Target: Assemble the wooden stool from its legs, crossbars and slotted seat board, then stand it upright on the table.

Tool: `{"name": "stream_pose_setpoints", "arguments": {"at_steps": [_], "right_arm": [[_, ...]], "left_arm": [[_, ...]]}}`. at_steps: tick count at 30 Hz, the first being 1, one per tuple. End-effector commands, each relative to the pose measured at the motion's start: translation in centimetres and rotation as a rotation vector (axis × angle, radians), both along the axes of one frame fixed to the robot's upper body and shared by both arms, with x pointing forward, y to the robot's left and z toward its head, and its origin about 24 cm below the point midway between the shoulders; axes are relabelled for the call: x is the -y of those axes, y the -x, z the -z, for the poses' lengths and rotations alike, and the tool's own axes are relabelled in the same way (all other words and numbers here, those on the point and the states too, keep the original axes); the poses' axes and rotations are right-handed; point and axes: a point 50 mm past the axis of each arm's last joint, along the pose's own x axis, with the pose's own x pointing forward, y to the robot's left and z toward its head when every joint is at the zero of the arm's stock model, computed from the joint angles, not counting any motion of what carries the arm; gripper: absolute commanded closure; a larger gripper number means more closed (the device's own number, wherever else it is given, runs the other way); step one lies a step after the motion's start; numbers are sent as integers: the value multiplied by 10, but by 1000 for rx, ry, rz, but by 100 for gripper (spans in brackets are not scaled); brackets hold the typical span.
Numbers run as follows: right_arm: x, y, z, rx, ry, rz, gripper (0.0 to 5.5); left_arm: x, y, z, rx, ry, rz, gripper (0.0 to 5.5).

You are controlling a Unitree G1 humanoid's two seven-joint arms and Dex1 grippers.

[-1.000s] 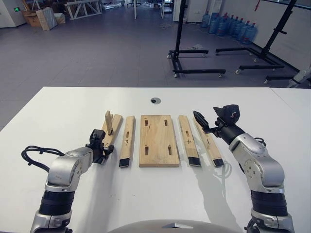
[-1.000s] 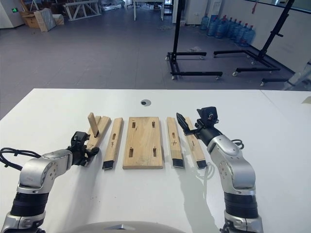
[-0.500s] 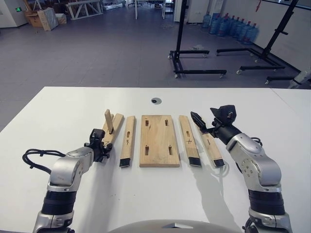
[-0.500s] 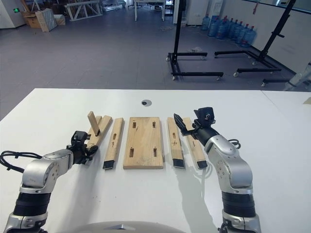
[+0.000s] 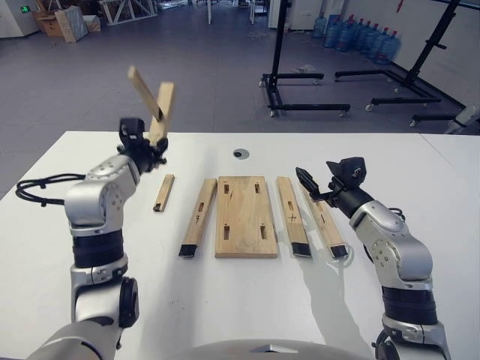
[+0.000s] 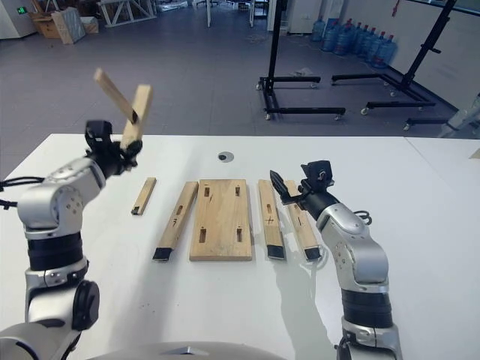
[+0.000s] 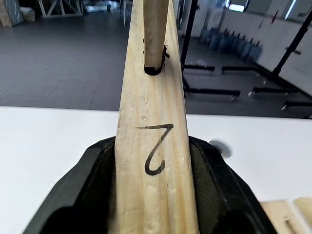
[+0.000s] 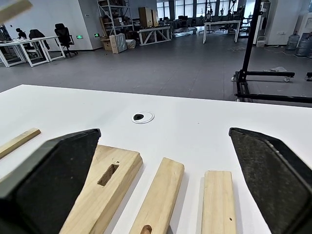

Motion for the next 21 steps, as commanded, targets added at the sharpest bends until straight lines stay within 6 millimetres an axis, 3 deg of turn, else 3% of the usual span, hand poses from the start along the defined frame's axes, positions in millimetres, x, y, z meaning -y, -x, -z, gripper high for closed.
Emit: {"name": "stream_pose_setpoints", "arguments": {"at_steps": [1, 7, 10, 15, 21], "right_arm": [[16, -7, -42, 97, -99, -44, 62], [17, 7, -111, 158, -425, -393, 62], [5, 3, -130, 147, -578, -596, 62], [-25, 5, -121, 53, -697, -829, 62], [-42, 2, -109, 6, -724, -839, 37]], "left_arm": [[0, 9, -41, 198, 159, 280, 348], [33, 43, -13, 129, 385, 864, 348], [36, 56, -1, 89, 502, 959, 348], [38, 65, 3, 40, 681, 1037, 348], [46, 71, 9, -24, 749, 1107, 348]]}}
